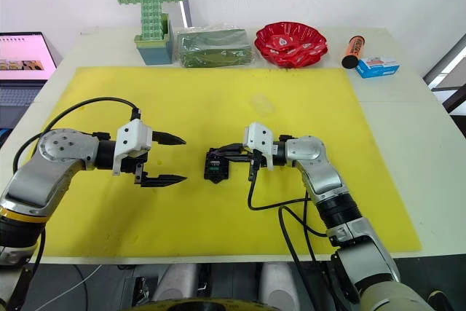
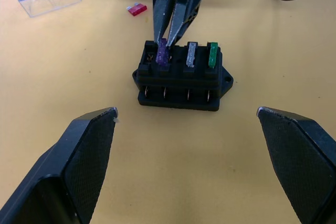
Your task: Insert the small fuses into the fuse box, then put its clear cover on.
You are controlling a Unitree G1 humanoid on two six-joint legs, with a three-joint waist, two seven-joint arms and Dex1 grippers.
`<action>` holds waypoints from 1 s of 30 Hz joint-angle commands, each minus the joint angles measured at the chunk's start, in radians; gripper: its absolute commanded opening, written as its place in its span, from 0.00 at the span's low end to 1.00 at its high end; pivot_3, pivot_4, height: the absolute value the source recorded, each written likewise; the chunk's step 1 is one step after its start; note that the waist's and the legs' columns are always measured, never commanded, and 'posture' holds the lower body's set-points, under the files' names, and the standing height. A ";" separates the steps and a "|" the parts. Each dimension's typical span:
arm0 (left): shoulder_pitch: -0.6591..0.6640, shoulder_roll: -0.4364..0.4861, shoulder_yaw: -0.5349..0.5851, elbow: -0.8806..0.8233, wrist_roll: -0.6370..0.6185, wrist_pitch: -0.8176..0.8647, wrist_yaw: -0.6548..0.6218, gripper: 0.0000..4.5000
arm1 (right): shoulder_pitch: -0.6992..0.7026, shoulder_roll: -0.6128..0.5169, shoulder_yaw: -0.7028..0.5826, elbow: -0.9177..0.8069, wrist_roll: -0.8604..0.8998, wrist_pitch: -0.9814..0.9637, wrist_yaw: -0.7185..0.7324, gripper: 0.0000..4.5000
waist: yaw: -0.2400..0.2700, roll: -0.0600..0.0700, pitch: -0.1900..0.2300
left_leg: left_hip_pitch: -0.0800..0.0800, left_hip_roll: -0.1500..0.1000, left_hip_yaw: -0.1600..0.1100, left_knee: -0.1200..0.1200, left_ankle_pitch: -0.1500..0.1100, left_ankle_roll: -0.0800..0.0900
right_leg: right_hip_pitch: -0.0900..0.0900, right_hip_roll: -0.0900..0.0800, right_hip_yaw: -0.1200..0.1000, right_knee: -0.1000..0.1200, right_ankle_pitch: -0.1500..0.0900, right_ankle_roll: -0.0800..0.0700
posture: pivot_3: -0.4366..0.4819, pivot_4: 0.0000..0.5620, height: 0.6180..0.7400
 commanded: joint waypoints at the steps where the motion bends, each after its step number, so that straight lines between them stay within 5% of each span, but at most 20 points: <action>1: -0.008 0.002 0.007 -0.027 0.002 -0.012 0.000 1.00 | -0.006 -0.028 0.031 0.019 -0.042 0.002 0.026 0.00 | 0.000 0.000 0.000 | 0.000 0.000 0.000 0.000 0.000 0.000 | 0.000 0.000 0.000 0.000 0.000 0.000 | 0.48 0.27 1.00; 30: -0.011 -0.015 0.003 -0.021 0.020 -0.024 0.004 1.00 | -0.161 -0.114 0.176 -0.272 -0.110 0.610 0.001 0.00 | 0.000 0.000 0.000 | 0.006 0.000 0.000 -0.001 0.000 0.000 | 0.005 0.000 0.000 0.000 0.000 0.000 | 0.48 0.27 1.00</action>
